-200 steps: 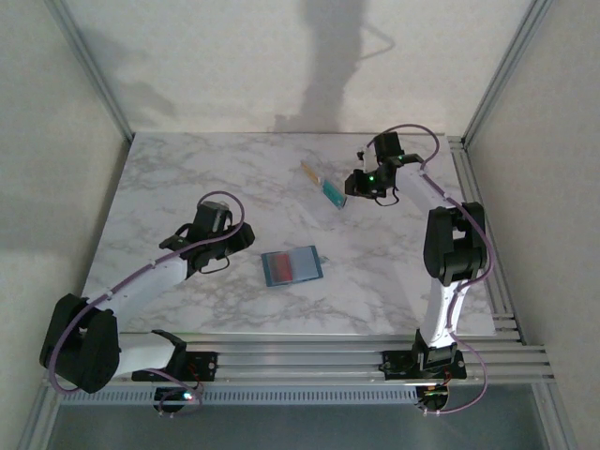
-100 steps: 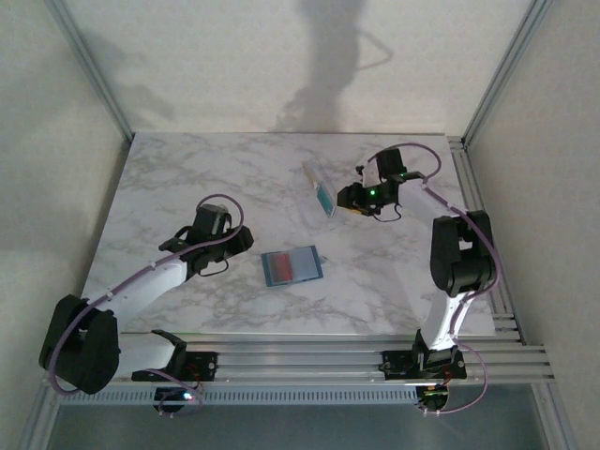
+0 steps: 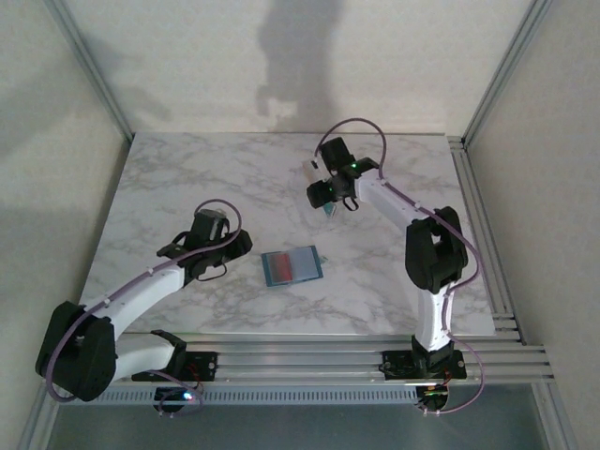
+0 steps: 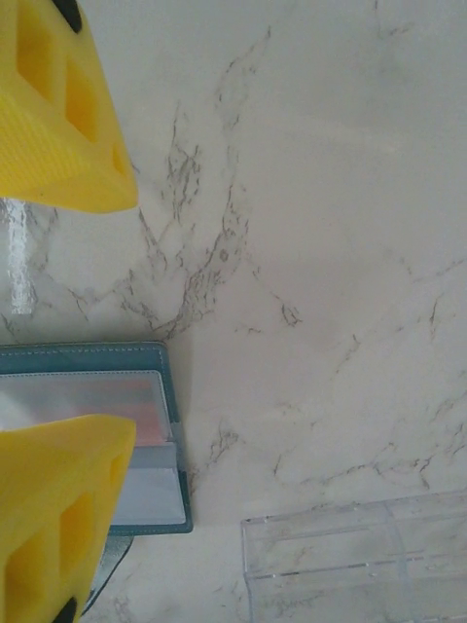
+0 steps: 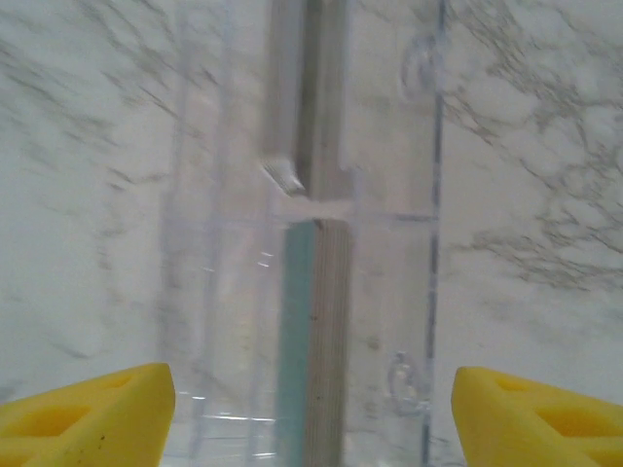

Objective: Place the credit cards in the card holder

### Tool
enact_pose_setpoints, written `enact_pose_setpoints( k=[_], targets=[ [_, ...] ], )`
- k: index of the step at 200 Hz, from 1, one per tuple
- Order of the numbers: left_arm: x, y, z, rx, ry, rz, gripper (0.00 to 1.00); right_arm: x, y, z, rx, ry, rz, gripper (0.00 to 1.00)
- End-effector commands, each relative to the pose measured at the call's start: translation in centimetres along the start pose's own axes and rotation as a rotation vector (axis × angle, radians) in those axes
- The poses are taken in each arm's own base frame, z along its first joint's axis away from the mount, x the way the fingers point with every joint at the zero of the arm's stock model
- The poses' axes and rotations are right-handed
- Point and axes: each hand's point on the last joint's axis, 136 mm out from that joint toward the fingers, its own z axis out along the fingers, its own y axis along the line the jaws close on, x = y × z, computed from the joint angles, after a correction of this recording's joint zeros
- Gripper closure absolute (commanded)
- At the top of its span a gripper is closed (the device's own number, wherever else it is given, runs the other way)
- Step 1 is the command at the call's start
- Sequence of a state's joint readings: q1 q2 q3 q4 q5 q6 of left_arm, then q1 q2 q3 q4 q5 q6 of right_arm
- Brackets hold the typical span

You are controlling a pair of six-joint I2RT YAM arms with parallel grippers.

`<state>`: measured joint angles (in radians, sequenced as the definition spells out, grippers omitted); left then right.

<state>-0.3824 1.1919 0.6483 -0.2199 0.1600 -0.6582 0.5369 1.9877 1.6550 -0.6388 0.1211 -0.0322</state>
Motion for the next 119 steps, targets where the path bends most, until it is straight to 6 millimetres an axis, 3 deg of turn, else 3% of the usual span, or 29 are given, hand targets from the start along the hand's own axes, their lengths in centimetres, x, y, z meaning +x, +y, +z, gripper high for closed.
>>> enact_pose_setpoints(
  k=[1,51,119],
  targets=[
    [0.1,0.4,-0.4,0.012,-0.017,-0.024,0.41,1.7,-2.5,0.9,0.185,0.086,-0.096,0.25],
    [0.3,0.5,-0.4,0.019,-0.020,-0.022,0.40,0.8,-2.9,-0.3,0.325,0.037,-0.139,0.32],
    [0.8,0.7,-0.1,0.003,0.015,-0.007,0.40,1.0,-3.6,-0.5,0.390,0.036,-0.157,0.53]
  ],
)
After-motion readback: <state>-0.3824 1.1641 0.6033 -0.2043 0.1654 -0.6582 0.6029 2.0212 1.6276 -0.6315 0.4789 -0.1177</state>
